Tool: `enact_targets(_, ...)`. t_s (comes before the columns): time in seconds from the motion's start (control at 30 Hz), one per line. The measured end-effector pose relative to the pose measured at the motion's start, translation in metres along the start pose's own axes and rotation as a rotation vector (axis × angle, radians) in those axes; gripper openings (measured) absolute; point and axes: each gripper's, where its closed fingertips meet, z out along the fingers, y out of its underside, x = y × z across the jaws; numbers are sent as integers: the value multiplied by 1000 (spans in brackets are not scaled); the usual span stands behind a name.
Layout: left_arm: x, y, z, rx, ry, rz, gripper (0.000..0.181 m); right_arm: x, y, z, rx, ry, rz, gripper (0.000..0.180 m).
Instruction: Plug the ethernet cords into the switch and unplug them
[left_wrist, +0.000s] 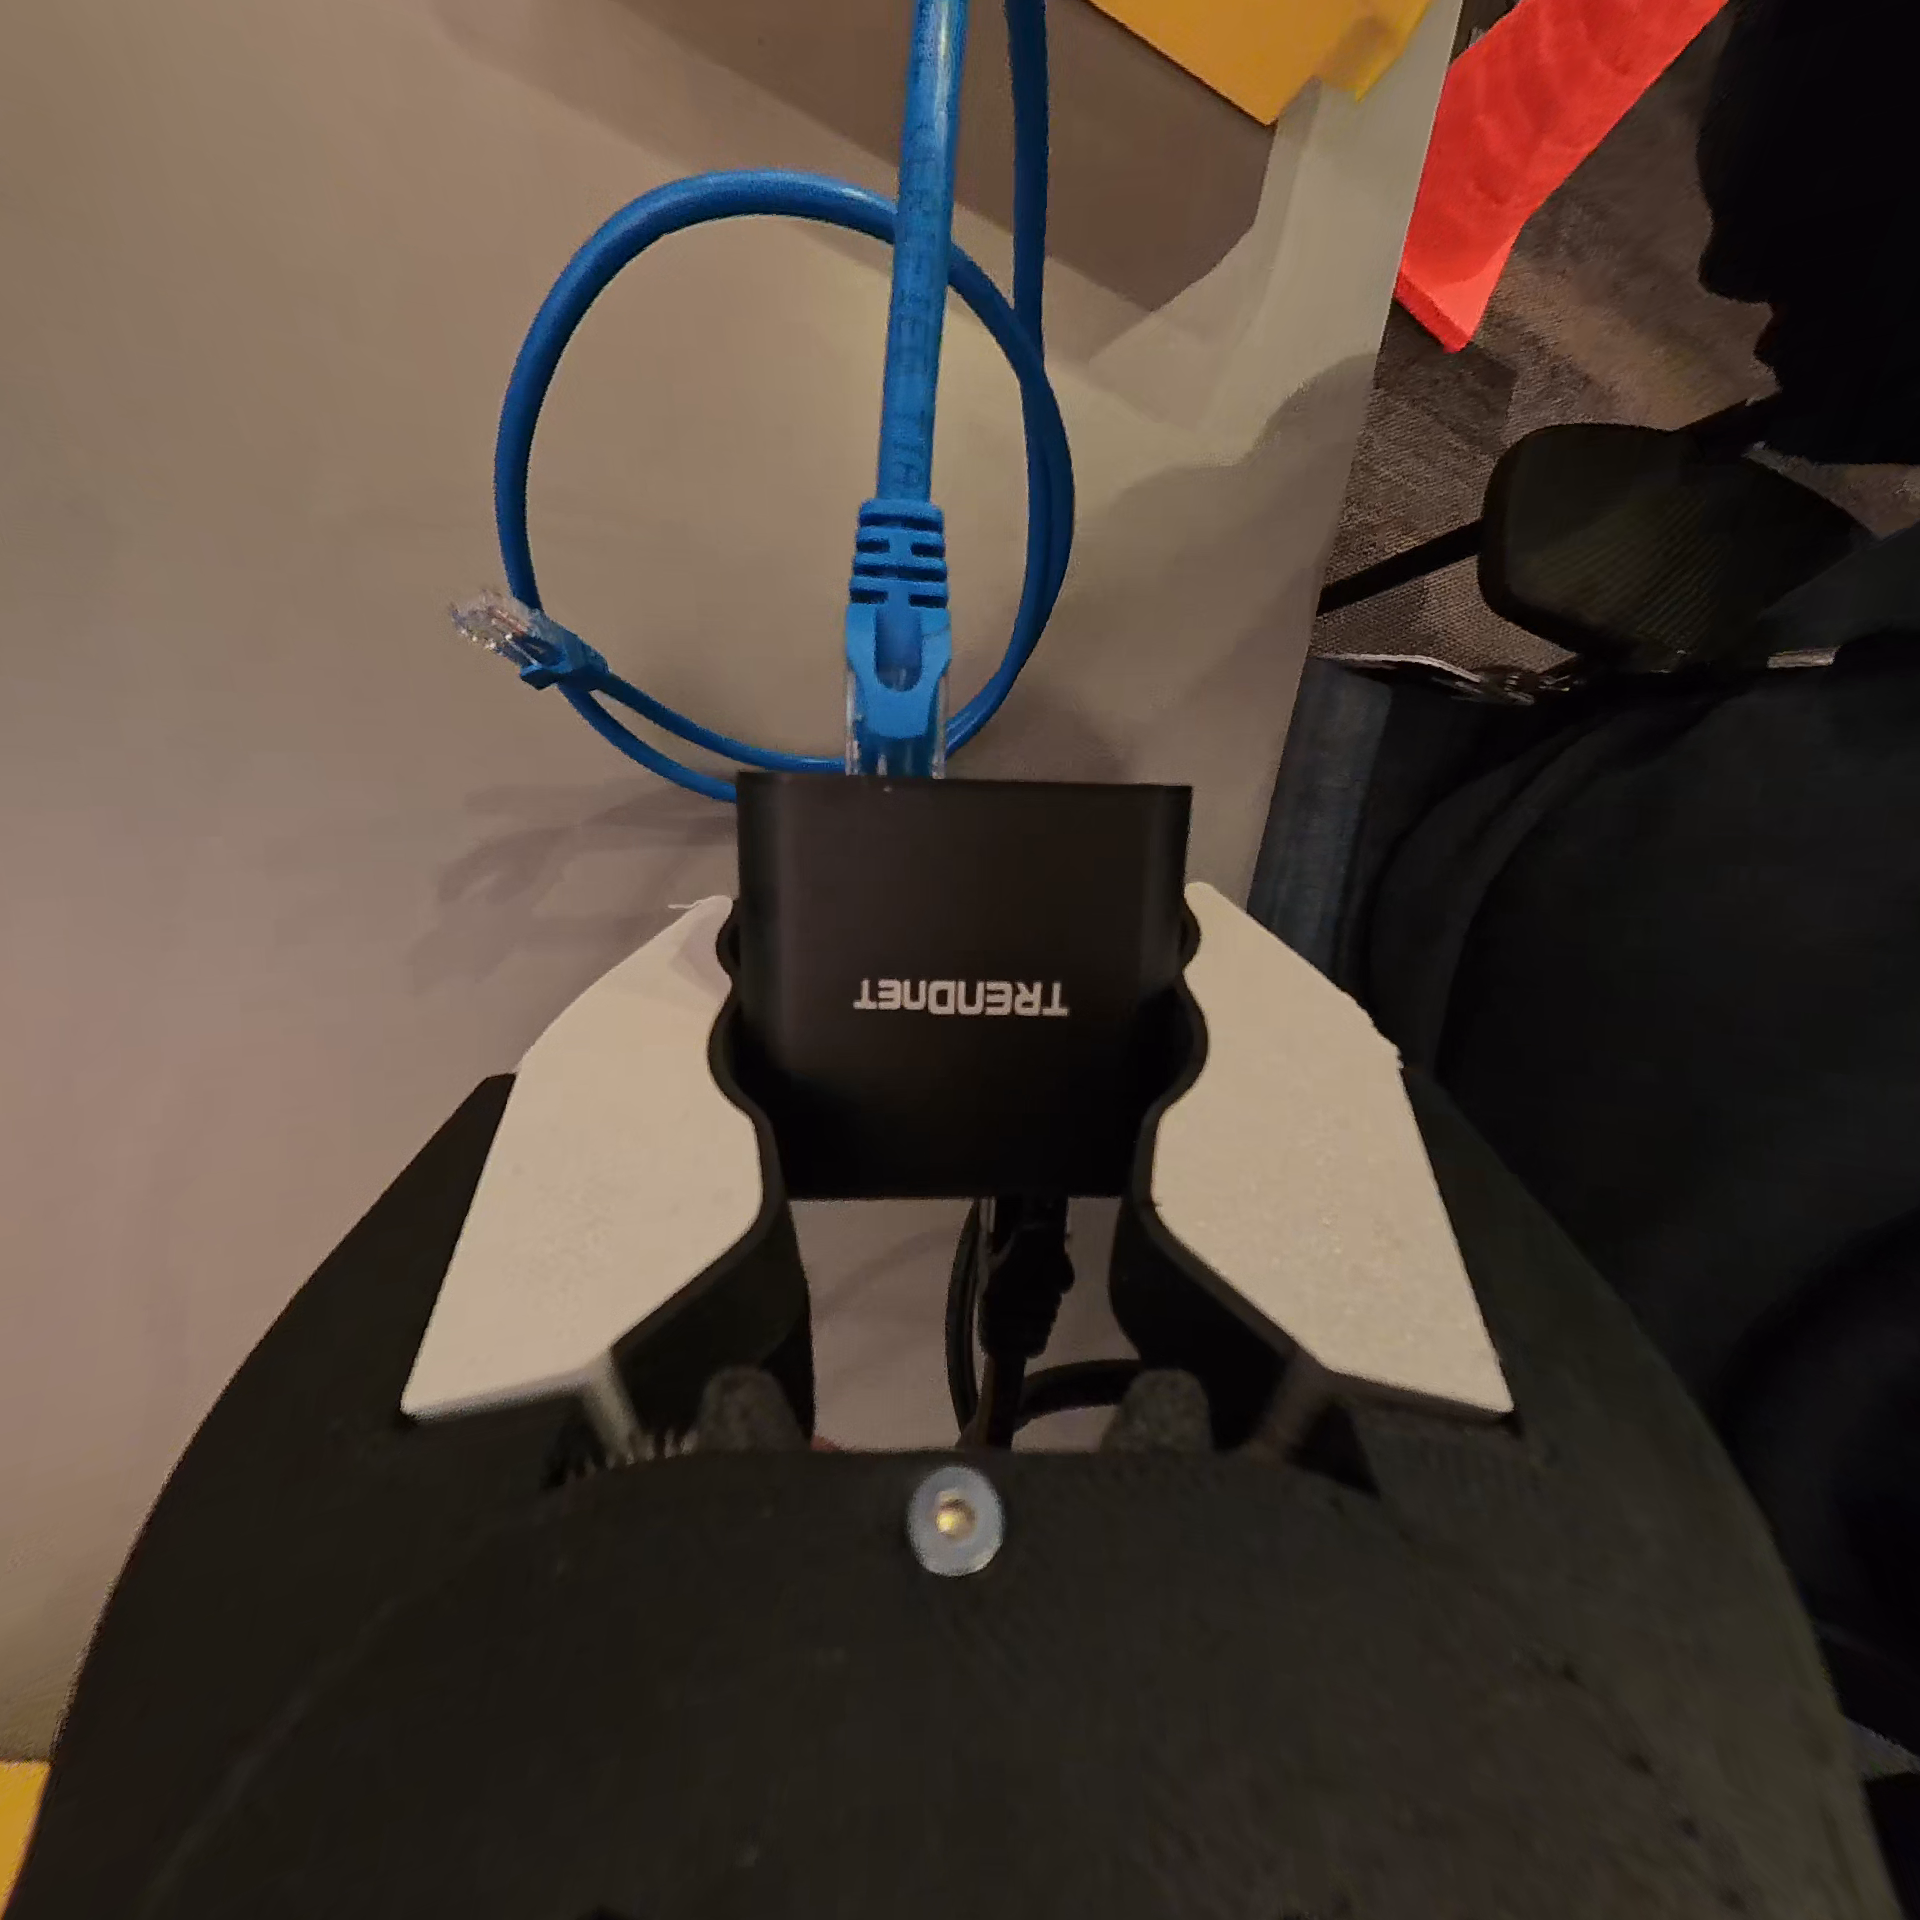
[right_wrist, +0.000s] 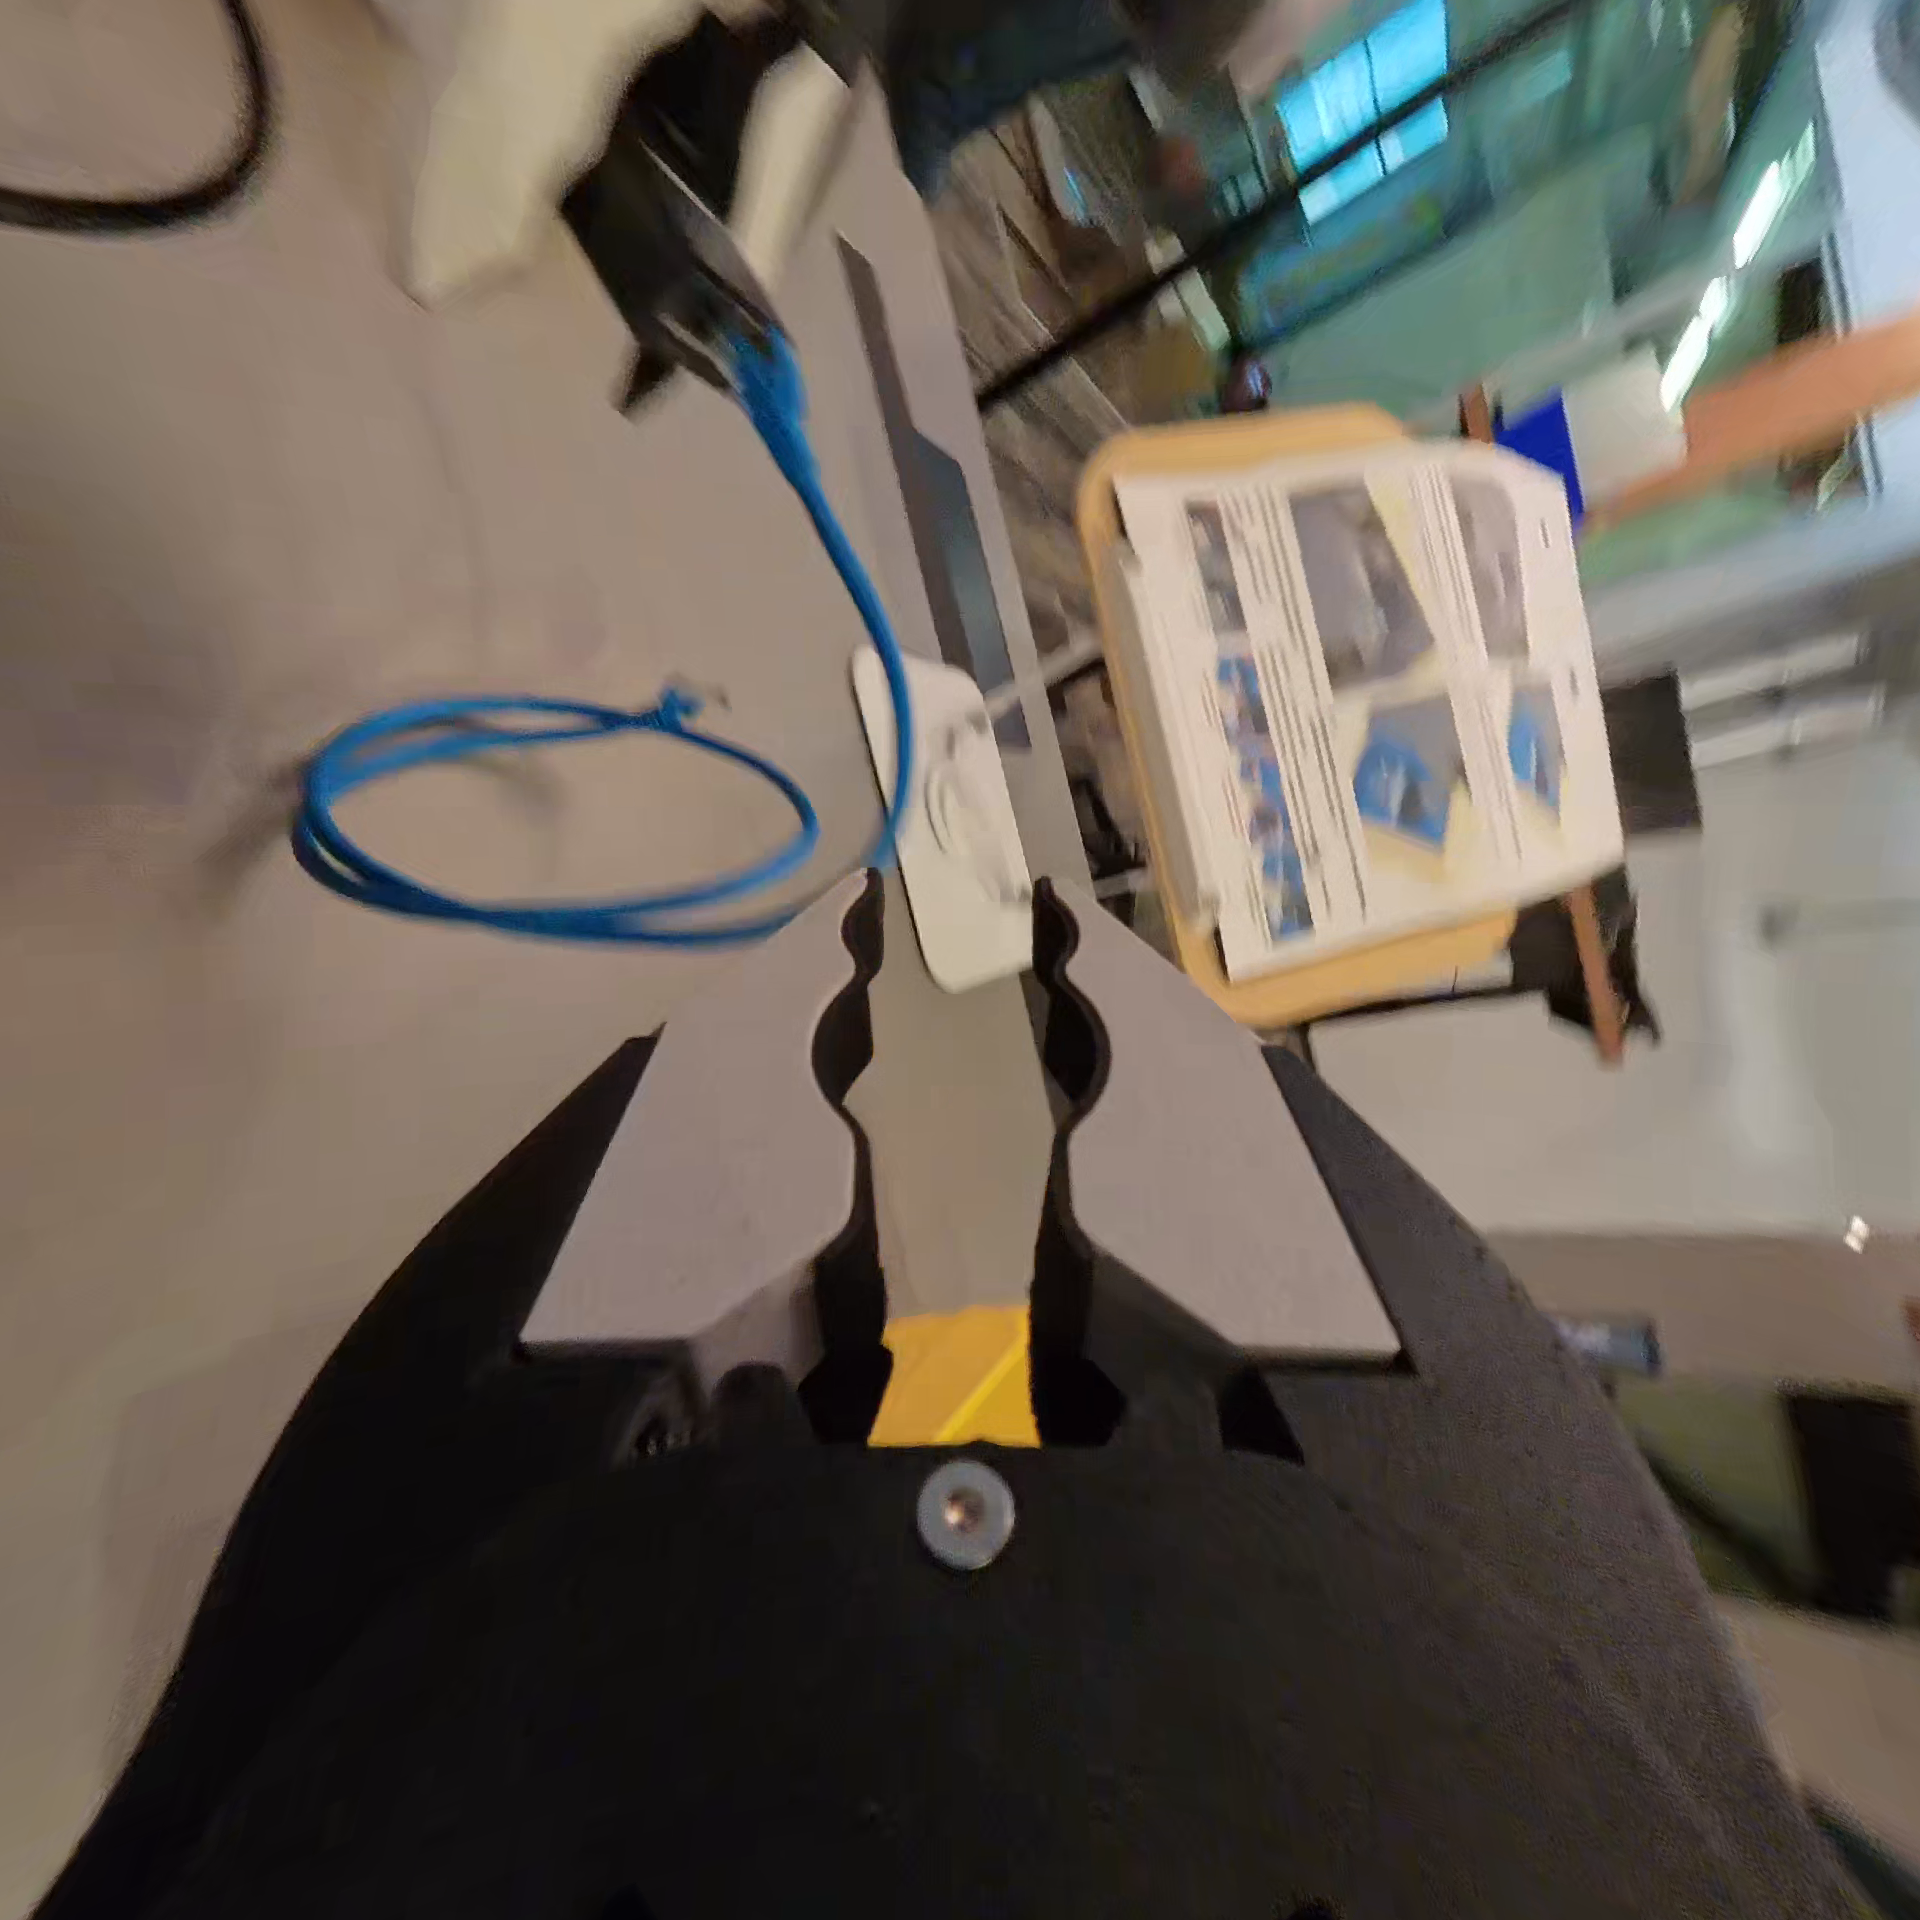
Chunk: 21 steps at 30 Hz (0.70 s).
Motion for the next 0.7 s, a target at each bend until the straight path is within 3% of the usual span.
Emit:
enact_targets(0.13, 6, -2, -1, -39, 2, 6, 74, -24, -49, 37, 69, -11, -258, 25)
enact_targets(0.23, 13, -3, -1, -70, 20, 12, 74, -33, -58, 58, 66, -19, -369, 25)
enact_targets(0.7, 29, -7, 0, -146, 58, 30, 74, -43, -70, 68, 169, -22, -486, 14)
